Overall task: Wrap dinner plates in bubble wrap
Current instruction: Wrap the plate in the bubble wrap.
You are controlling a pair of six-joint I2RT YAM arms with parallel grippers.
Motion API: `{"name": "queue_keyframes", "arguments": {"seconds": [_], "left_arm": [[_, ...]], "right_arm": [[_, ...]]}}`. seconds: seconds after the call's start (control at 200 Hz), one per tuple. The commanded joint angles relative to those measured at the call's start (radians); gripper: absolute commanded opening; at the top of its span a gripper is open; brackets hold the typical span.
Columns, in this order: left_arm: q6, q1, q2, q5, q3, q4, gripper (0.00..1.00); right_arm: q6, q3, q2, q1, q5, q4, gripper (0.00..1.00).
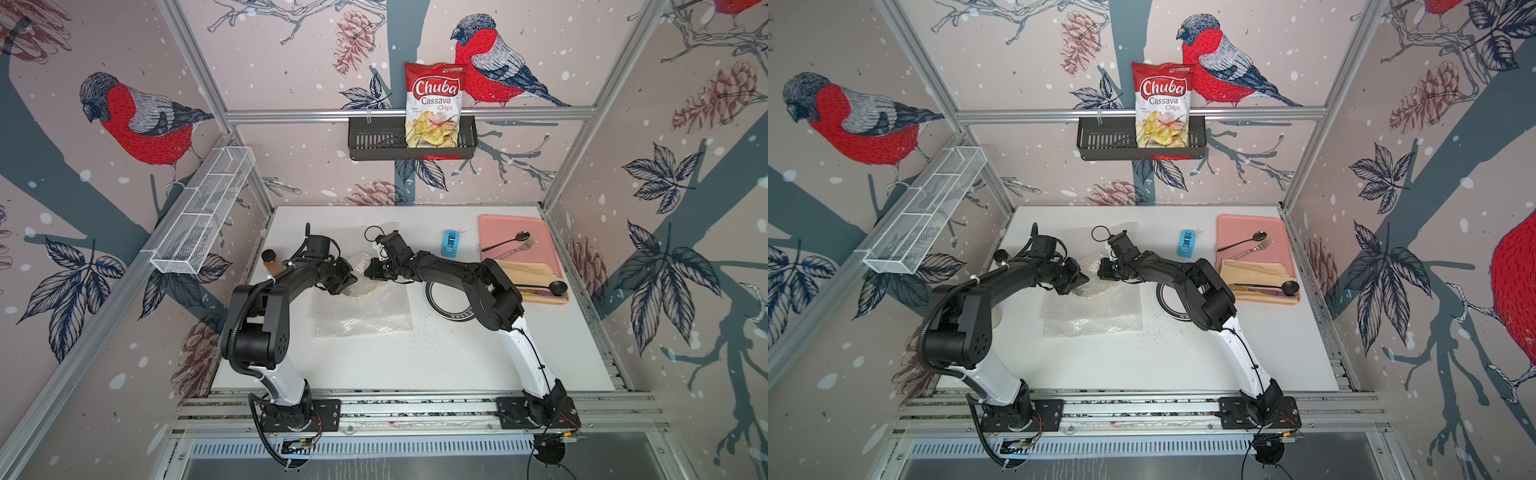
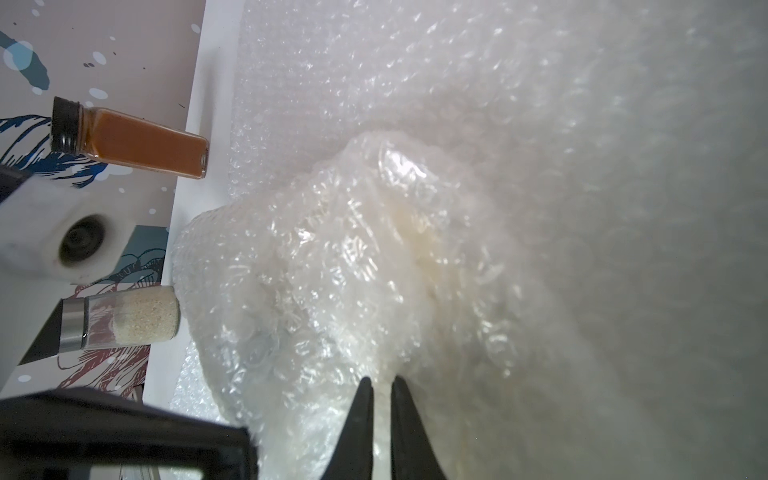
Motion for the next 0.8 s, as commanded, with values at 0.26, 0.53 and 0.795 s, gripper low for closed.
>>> {"name": "queue_keyframes", "arguments": {"seconds": [0.26,0.53,0.795], "left_arm": [[0.085,-0.030,0.079,-0.109,0.049,-0.028,0.00],[0.097,-0.030,0.021,-0.074,-0.110,0.010,0.00],[0.112,-0.023,0.040,-0.133,-0.131,0.001,0.00]], "right_arm": [[-0.007,-0.017,-0.049,-0.003,-0.001,0.000,0.13],[0.000,-0.001,-0.047,-0.012,-0.010,-0.001,0.13],[-0.004,-0.124,-0.217,-0.055,-0.011,0.045,0.22]]}}
